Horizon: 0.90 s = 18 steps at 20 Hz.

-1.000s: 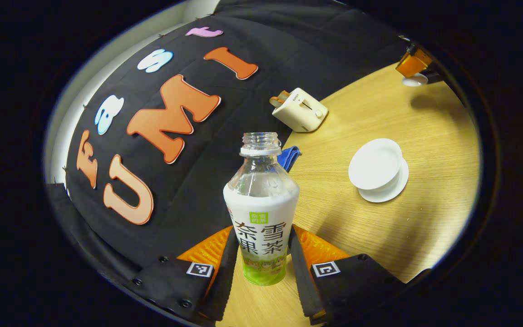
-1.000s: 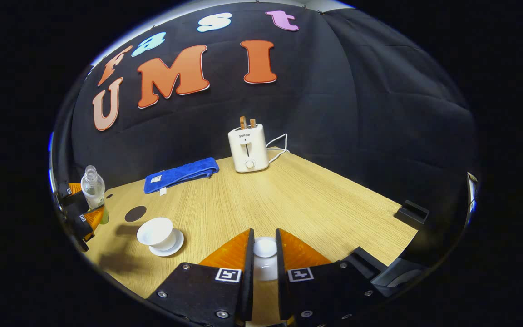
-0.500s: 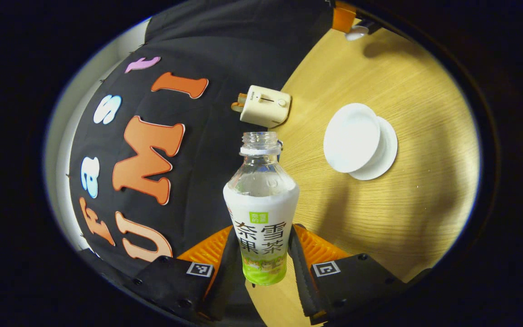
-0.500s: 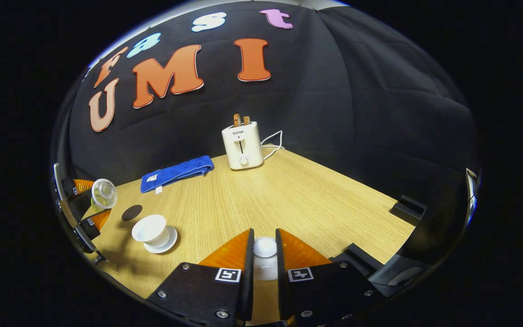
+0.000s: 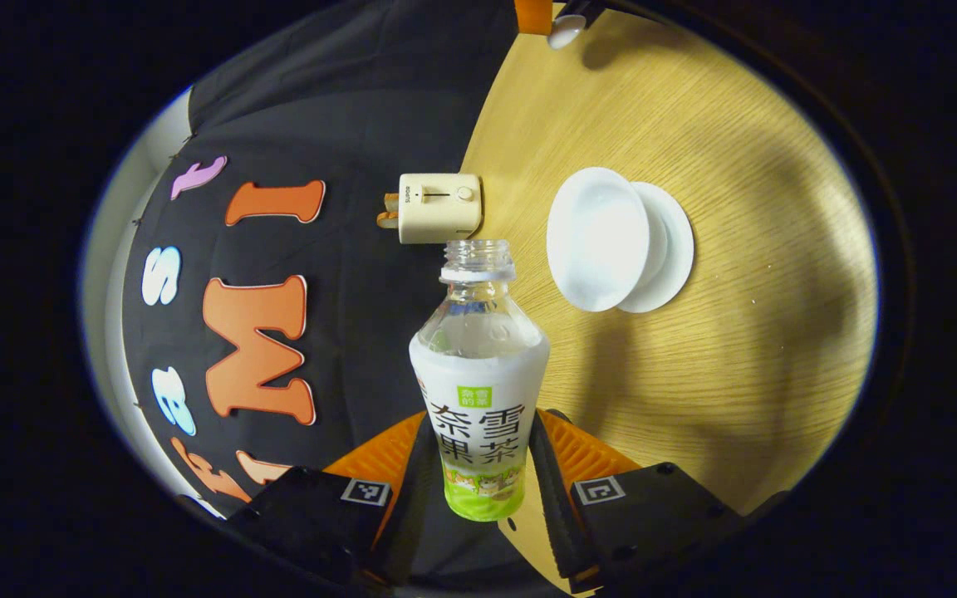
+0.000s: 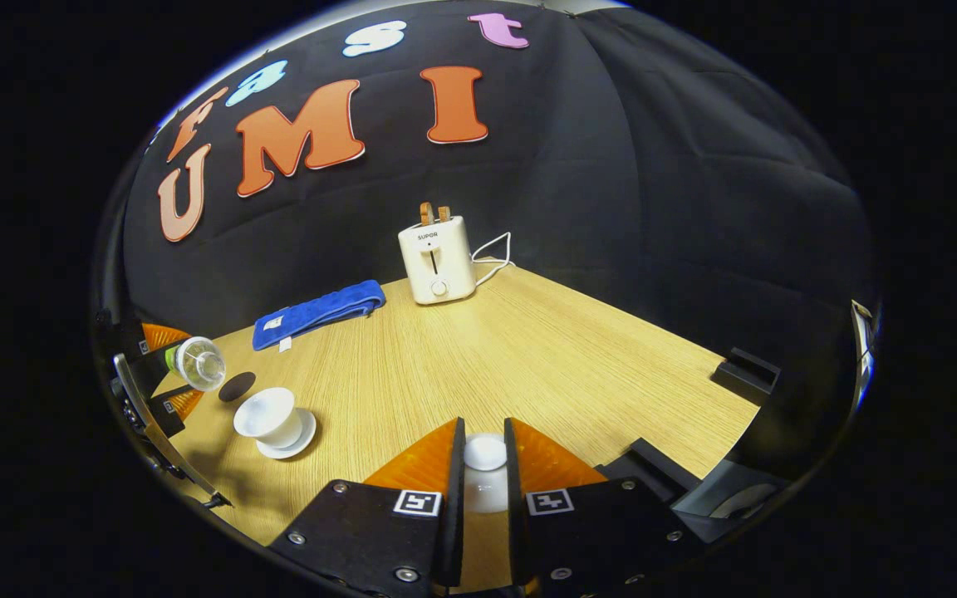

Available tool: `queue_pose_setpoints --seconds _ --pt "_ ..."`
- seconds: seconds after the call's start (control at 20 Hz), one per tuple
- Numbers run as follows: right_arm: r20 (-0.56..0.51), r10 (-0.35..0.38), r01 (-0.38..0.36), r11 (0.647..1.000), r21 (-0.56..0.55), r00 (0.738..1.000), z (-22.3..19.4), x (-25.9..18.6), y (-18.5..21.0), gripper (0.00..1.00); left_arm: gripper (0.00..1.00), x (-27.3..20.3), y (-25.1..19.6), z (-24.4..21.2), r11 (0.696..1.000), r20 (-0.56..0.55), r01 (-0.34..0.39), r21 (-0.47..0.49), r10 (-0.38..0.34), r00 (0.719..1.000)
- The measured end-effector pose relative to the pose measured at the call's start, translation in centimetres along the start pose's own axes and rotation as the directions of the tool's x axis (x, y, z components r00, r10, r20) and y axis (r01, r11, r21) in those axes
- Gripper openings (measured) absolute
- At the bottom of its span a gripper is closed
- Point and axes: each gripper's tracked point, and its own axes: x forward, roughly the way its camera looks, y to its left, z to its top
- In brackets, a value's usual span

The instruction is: Open the teacup lid with one hand, grasp the water bottle and pour water into the teacup with the other hand; after pouring, place the water bottle on the coaster and then close the teacup lid.

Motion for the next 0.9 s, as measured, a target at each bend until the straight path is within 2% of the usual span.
queue_pose_setpoints --seconds 0.3,0.35,0.45,0.65,0.9 --pt "-0.01 -0.006 0.006 1.0 0.007 1.0 -0.6 0.0 -0.6 0.23 0.63 1.0 0.3 0.4 0.994 -0.001 0.011 0.112 -0.011 1.0" --pt "-0.012 -0.008 0.008 1.0 0.01 1.0 -0.7 0.0 -0.7 0.23 0.69 1.2 0.4 0.6 0.991 0.0 0.01 0.131 -0.011 1.0" --pt "-0.016 -0.01 0.01 1.0 0.017 1.0 -0.8 0.2 -0.9 0.23 0.63 1.2 0.3 0.9 0.987 0.001 0.025 0.158 -0.025 1.0" --pt "-0.027 -0.008 0.009 1.0 0.026 1.0 -1.2 0.1 -1.0 0.23 0.66 1.3 0.1 1.1 0.971 -0.006 0.043 0.234 -0.043 0.999" --pt "-0.033 -0.01 0.011 0.999 0.032 0.999 -1.5 0.0 -1.2 0.23 0.63 1.5 0.9 1.2 0.94 -0.021 0.047 0.339 -0.042 0.999"
